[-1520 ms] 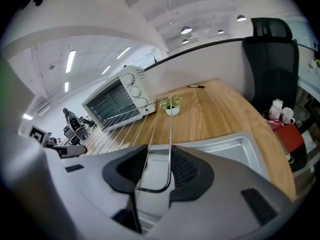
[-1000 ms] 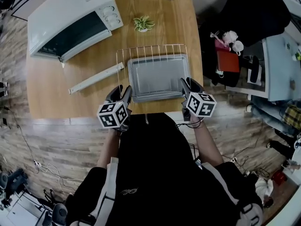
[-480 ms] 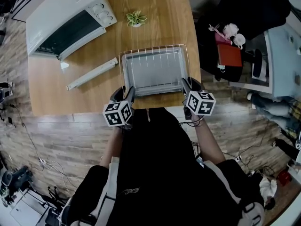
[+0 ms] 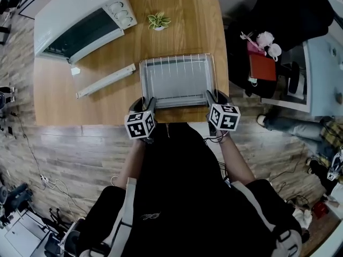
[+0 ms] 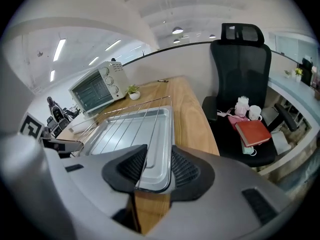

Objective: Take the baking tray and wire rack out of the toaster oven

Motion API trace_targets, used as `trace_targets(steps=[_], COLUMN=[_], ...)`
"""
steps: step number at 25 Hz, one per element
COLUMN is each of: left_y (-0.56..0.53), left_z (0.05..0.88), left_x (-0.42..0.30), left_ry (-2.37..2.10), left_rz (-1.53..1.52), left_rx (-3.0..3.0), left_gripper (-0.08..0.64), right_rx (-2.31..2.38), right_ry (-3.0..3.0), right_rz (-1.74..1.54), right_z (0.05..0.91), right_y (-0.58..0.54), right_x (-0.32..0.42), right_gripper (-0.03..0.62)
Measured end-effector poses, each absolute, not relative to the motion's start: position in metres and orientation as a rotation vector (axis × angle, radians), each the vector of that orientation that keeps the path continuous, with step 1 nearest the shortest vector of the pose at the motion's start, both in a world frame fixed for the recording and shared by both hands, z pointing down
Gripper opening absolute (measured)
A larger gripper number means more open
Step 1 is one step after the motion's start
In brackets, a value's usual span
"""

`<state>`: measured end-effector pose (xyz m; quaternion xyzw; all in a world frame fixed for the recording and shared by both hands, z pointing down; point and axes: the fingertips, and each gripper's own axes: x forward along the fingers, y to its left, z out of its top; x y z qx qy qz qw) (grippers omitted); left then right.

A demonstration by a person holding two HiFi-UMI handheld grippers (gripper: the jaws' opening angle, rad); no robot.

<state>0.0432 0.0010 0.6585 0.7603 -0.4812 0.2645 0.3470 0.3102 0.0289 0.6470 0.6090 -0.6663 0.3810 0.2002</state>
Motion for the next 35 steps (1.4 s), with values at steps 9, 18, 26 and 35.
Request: trace_targets(steps=[9, 18, 26, 35], left_y=[-0.002, -0.003, 0.007, 0.000], left_z=[0.652, 0.623, 0.599, 0.554], left_x=[0.040, 0.026, -0.004, -0.041], left_ry=[-1.327, -1.400, -1.413, -1.417], left_rz=[0.827, 0.740, 0.629, 0.513], left_rx=[2.012, 2.027, 2.011, 2.013], left_gripper=[0.192, 0.202, 0.031, 0.023], right_rx=[1.687, 1.604, 1.419, 1.255], right_ry=[-1.874, -2.072, -2.222, -2.339], right_rz=[0.880, 0.760, 0.720, 0.679], right_z=[0.648, 0.611, 0.592, 0.557], right_y=[0.017, -0.011, -0.013, -0.013], right_x=[0.307, 0.261, 0.185, 0.105], right_gripper=[0.324, 0.260, 0.008, 0.008])
